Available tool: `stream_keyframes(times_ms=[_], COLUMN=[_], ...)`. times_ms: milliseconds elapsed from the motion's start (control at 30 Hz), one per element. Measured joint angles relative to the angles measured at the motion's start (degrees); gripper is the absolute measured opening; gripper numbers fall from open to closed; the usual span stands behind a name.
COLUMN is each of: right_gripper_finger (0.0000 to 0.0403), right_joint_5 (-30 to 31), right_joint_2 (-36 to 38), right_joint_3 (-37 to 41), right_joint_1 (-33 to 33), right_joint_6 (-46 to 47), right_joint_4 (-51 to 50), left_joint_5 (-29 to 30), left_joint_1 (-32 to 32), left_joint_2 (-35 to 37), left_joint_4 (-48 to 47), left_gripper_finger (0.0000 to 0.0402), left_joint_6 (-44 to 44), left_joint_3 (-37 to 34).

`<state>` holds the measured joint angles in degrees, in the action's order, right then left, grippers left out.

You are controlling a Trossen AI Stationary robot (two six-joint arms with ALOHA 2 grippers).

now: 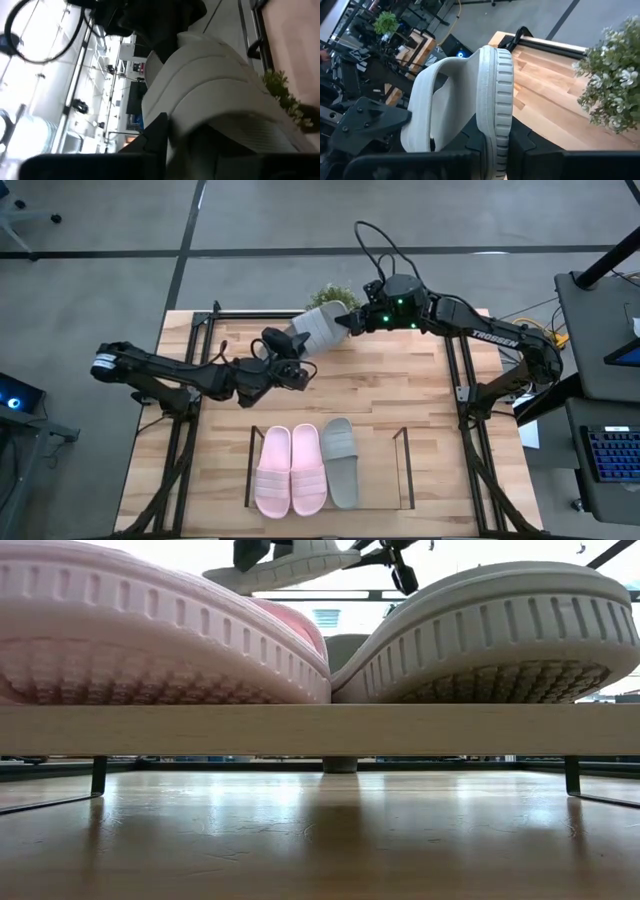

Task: Pick and place slides into the shelf
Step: Put the gray slide on the shelf

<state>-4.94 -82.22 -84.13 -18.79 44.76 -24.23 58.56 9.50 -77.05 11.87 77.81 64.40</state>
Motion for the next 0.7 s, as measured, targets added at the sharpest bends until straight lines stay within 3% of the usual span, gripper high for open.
stream_keyframes(times_ms=[400,700], right_gripper_finger=[0.0028,0.0028], right_joint_5=[2.3,6.0], right_joint_2=[0.7,4.0], right_joint_3=[-1.9,-1.9], right_joint_1=[-0.4,-0.4], right_joint_6=[-0.4,-0.5], right_joint_4=[-1.2,-1.7], left_joint_5=[-0.8,2.2], left_joint_1=[0.0,0.1], left_joint_2=[3.0,5.6], left_joint_4=[-0.8,-1.0], left_gripper_finger=[0.0130,0.0146], left_joint_6=[-13.1,-21.4], left_joint_3=[-0.2,-2.1])
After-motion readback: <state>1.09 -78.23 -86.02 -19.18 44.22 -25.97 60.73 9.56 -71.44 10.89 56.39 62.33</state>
